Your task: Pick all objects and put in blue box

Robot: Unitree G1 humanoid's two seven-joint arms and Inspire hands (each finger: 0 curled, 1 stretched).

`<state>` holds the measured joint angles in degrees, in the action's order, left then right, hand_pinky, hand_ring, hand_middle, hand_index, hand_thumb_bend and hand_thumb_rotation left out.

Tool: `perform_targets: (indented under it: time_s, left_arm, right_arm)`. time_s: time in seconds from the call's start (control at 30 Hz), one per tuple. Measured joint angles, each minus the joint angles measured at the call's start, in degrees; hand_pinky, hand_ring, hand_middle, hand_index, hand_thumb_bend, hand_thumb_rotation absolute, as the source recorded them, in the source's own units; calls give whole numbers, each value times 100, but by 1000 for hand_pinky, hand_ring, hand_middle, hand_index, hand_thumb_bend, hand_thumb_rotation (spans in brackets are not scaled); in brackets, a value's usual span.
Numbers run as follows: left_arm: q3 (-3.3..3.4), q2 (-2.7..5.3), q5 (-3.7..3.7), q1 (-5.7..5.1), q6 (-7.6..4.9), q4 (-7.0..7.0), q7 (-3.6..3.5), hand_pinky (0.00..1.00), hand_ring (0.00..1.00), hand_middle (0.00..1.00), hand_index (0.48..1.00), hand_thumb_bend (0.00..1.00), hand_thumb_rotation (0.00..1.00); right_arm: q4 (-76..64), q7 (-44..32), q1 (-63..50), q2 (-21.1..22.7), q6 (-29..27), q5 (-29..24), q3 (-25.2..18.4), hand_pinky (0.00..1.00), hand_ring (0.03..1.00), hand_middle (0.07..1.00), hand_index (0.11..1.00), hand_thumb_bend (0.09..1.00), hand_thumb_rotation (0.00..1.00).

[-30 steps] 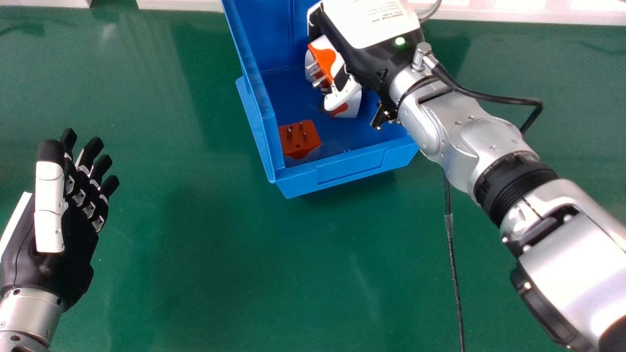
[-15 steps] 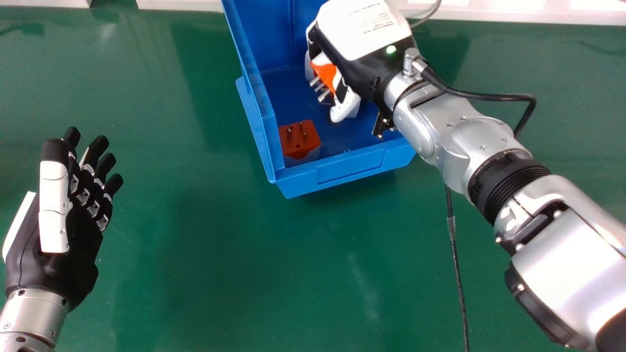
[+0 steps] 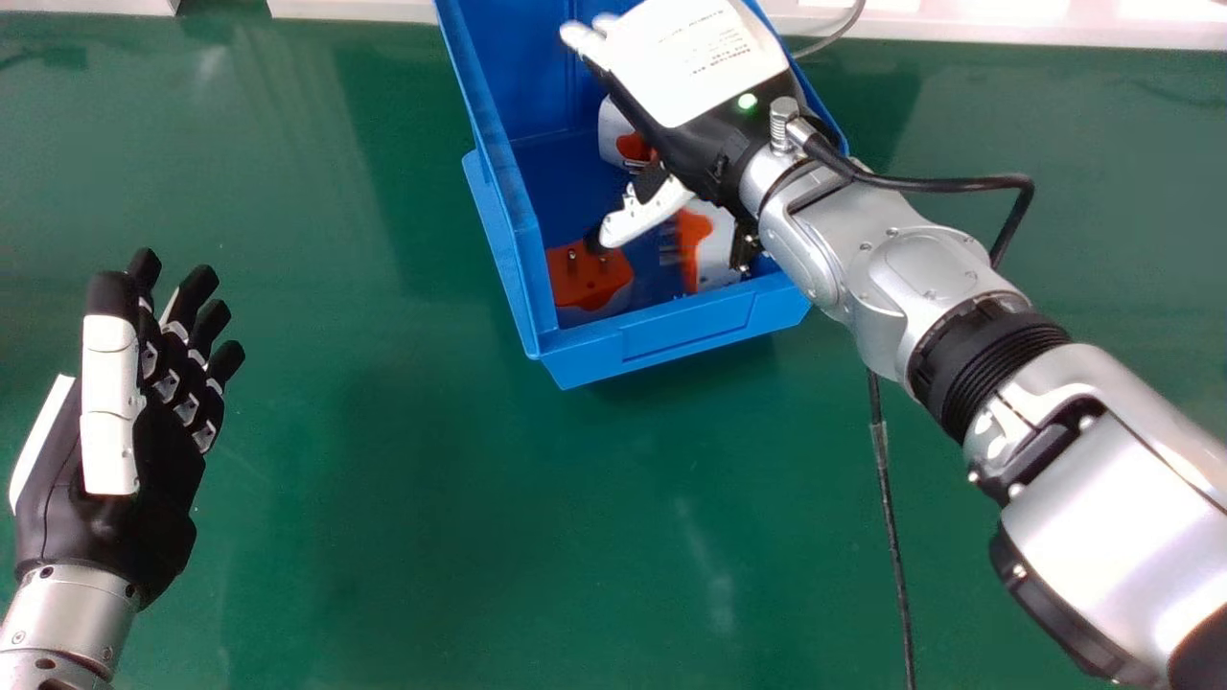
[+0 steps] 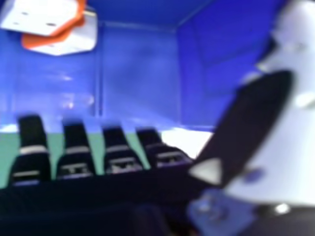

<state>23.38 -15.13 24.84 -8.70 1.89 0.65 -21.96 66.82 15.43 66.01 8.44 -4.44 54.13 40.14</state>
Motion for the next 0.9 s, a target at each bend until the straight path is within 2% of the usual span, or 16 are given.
perform_targets:
  time_s: [0.23, 0.33, 0.4, 0.57, 0.7, 0.9]
  left_arm:
    - [-1, -2, -3, 57, -1, -17, -11, 1000, 1000, 998, 999, 813, 959]
    - [0, -4, -5, 86, -1, -53, -14, 1000, 1000, 995, 999, 814, 954]
    - [2, -6, -5, 115, -4, -83, -22, 1000, 1000, 994, 997, 811, 957]
    - [18, -18, -10, 165, -5, -192, -20, 1000, 1000, 994, 997, 815, 957]
    - [36, -54, -13, 181, -7, -245, -24, 1000, 1000, 994, 990, 826, 941]
    - [51, -107, -20, 173, -21, -286, -29, 1000, 1000, 995, 998, 835, 942]
  right_arm:
    - [-560, 398, -426, 127, 79, -126, -204, 782, 948, 994, 938, 470, 532]
    - [-1000, 565, -766, 283, 117, -215, -343, 776, 946, 998, 946, 412, 535]
    - [-1390, 651, -1053, 419, 135, -245, -457, 766, 934, 989, 937, 405, 495]
    - [-2708, 948, -2055, 780, 198, -249, -733, 757, 918, 971, 931, 372, 493]
    - [-3744, 1133, -2962, 992, 263, -239, -965, 707, 878, 943, 899, 363, 549]
    - [-4803, 1547, -4350, 1153, -69, -435, -1313, 753, 906, 967, 921, 352, 640]
